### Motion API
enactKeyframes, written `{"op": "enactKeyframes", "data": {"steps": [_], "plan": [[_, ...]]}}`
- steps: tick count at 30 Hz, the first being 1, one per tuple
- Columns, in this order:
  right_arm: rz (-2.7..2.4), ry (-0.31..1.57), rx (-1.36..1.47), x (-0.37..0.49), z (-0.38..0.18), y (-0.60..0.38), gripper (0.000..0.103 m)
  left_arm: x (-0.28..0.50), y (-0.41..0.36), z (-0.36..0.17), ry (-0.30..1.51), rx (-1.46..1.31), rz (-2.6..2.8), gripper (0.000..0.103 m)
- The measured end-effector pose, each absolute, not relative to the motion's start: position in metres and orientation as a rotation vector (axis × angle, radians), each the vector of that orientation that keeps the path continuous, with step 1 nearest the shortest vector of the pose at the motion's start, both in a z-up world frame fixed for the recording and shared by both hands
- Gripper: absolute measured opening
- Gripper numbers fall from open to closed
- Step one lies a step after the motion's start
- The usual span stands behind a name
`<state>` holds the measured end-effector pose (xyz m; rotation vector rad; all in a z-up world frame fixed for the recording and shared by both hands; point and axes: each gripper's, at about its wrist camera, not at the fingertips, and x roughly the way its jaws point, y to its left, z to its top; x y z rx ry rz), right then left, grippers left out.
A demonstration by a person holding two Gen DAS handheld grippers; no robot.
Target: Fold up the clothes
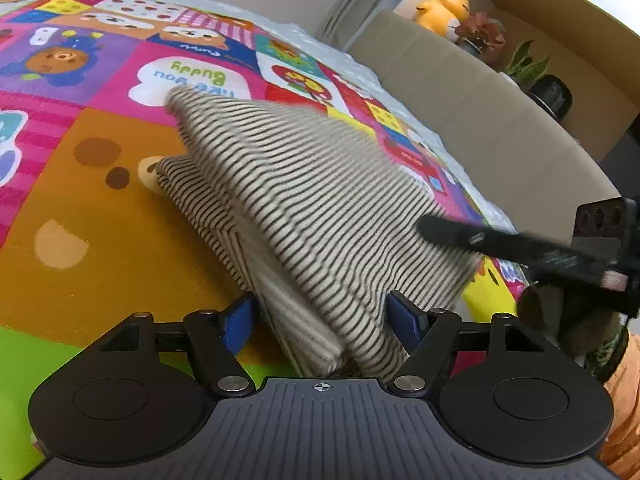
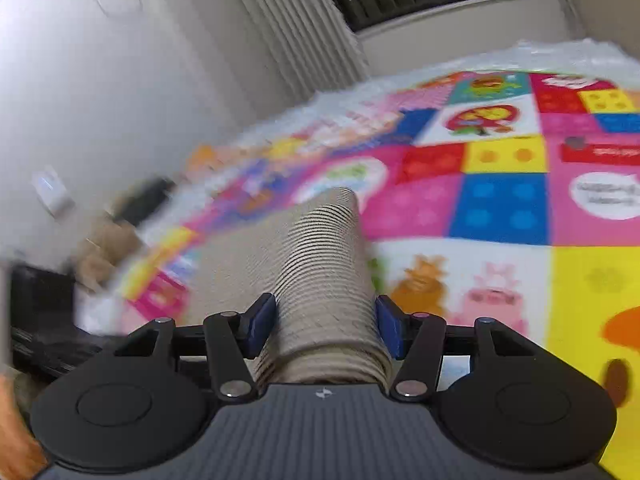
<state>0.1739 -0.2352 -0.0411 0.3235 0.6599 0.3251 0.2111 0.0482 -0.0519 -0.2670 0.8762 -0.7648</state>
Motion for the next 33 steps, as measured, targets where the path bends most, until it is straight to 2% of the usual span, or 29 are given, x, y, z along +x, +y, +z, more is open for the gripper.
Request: {"op": "enactKeyframes", "data": {"steps": [1, 3, 8, 14, 17, 21, 23, 24, 25, 26, 28, 33], "plan": [[0.282, 0.688, 0.278, 0.176, -0.047, -0.233, 0.055, 0.211, 0.048, -0.053, 0.877, -0.27, -0.769, 0.075], [0.269, 0.689, 0.265, 0.175, -0.053, -0.233, 0.063, 0.21, 0.047, -0.052, 0.875, -0.269, -0.77, 0.075], [0.26, 0.673, 0.258, 0.174, -0.058, -0.237, 0.068, 0.209, 0.063, -0.034, 0.79, -0.309, -0.77, 0.073], [0.271, 0.636, 0.357, 0.172, -0.077, -0.251, 0.08, 0.225, 0.058, -0.024, 0.744, -0.352, -0.754, 0.081], [0.279, 0.621, 0.39, 0.17, -0.081, -0.255, 0.08, 0.239, 0.041, -0.034, 0.766, -0.307, -0.716, 0.081], [0.278, 0.613, 0.385, 0.169, -0.081, -0.254, 0.081, 0.256, 0.037, -0.029, 0.695, -0.305, -0.665, 0.078], [0.28, 0.614, 0.395, 0.17, -0.082, -0.255, 0.081, 0.267, 0.039, -0.023, 0.681, -0.327, -0.663, 0.07], [0.279, 0.613, 0.4, 0.17, -0.083, -0.256, 0.081, 0.273, 0.039, -0.022, 0.686, -0.337, -0.661, 0.057], [0.279, 0.612, 0.406, 0.17, -0.084, -0.257, 0.081, 0.276, 0.041, -0.02, 0.685, -0.342, -0.658, 0.049], [0.28, 0.612, 0.406, 0.17, -0.084, -0.257, 0.081, 0.277, 0.043, -0.018, 0.677, -0.351, -0.66, 0.048], [0.282, 0.61, 0.407, 0.17, -0.085, -0.257, 0.082, 0.276, 0.05, -0.015, 0.644, -0.368, -0.645, 0.034], [0.284, 0.602, 0.394, 0.168, -0.085, -0.254, 0.084, 0.281, 0.065, -0.026, 0.655, -0.307, -0.513, 0.037]]}}
